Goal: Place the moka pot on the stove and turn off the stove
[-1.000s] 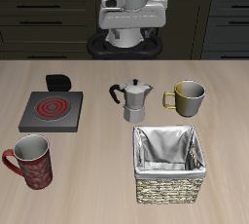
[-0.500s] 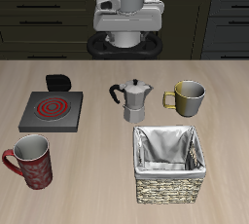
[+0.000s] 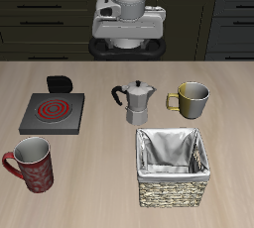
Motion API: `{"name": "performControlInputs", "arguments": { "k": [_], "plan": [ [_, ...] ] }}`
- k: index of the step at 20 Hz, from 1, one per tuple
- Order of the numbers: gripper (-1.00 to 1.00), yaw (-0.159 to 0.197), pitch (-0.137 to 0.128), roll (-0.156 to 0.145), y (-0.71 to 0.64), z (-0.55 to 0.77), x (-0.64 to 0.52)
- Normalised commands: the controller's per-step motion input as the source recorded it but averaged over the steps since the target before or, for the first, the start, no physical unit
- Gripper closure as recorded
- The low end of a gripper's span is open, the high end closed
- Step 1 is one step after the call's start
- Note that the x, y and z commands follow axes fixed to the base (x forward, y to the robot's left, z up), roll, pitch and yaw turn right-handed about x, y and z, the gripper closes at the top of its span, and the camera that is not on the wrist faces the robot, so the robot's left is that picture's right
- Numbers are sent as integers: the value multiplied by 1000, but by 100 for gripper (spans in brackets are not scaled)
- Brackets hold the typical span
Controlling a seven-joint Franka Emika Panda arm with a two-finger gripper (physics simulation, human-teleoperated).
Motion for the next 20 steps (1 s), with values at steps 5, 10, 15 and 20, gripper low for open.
{"name": "performControlInputs", "arguments": {
  "k": [5,10,15,20],
  "plan": [
    [-100,0,0,0,0,0,0],
    [-100,-20,-30,3,84,-362,113],
    [-100,-10,-97,-7,222,-153,-223],
    [-100,-6,-35,2,72,-70,-73]
  ]
}}
